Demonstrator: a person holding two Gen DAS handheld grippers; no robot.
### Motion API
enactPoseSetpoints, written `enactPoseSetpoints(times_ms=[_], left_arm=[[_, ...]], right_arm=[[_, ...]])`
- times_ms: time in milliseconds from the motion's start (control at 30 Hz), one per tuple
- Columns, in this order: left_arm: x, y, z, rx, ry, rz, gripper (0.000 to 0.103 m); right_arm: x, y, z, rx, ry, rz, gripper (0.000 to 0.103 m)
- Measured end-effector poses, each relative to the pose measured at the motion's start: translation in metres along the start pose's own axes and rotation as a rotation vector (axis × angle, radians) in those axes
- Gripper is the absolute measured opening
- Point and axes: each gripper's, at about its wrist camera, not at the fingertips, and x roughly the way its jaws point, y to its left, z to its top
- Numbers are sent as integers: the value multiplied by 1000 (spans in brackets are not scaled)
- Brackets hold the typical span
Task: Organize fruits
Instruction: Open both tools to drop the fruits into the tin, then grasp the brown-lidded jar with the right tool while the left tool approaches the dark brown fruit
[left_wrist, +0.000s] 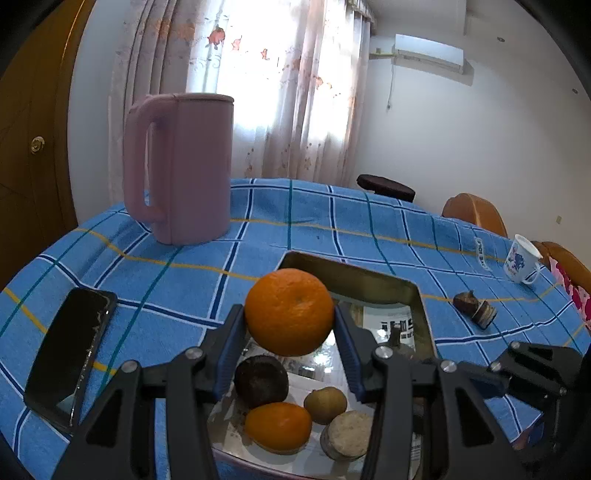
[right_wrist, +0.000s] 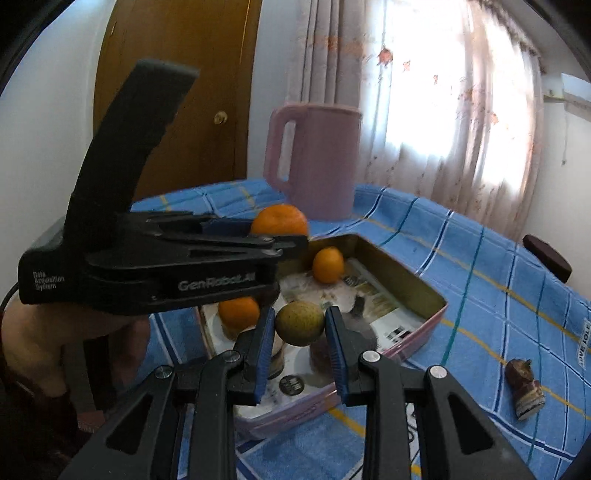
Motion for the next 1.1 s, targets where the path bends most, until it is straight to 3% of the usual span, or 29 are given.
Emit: enactPoseSetpoints(times_ms=[167, 267, 333, 400, 567, 733, 833, 1100], left_arm=[[1, -3, -2, 7, 11, 8, 51], [-3, -3, -1, 5, -8, 19, 59], [-8, -4, 1, 4, -27, 22, 66], [-12, -5, 4, -1, -45, 25, 73], [-21, -18, 6, 9, -71, -11, 78], [-24, -45, 9, 40, -84, -58, 85], [-21, -70, 12, 78, -73, -94, 86], [-10, -126, 18, 189, -53, -116, 93]], right_arm=[[3, 1, -1, 6, 25, 8, 31], [0, -6, 0, 34, 5, -4, 48], [-7, -8, 0, 45, -14, -5, 49], [-17, -14, 0, 48, -37, -36, 49], [-50, -49, -8, 56, -59, -165, 49], [-64, -121, -32, 153, 43, -367, 49], [-58, -156, -41, 221, 105, -412, 49], [-21, -193, -55, 311, 257, -336, 49]])
